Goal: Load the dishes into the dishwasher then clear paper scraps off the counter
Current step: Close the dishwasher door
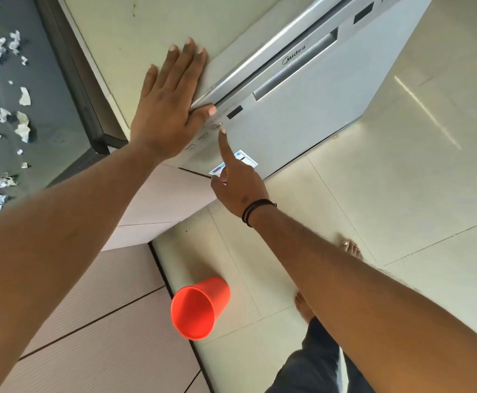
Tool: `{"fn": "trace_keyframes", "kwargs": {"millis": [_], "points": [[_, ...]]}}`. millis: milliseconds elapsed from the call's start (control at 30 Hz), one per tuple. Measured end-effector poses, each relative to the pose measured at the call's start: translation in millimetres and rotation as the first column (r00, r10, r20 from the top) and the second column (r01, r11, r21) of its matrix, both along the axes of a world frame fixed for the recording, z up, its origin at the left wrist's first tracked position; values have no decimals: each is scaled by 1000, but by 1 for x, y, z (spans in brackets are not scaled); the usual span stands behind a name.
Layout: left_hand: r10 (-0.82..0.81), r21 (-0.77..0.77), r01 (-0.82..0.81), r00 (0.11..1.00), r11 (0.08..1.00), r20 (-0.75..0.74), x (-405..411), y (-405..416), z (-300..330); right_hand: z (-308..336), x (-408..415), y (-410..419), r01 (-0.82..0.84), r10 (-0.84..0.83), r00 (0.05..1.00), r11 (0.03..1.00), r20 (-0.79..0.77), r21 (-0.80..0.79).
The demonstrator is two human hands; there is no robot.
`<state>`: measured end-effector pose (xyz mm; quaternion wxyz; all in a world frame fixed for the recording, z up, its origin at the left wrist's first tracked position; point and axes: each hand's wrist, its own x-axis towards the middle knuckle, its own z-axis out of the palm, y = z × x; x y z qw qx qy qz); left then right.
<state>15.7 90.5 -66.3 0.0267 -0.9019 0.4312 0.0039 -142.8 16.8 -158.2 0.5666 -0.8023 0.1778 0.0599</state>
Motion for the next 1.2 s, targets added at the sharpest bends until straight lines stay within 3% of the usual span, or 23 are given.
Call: {"fn": "trace_keyframes", "kwargs": {"millis": [667,1200], "points": [[-9,-5,9,996,1000,93,3,-1,-5,-17,8,60,-94,98,992,994,83,-51],[-23,-7,23,996,1000,81,3,0,-4,-14,16,77,69,-61,993,995,97,-73]]}}
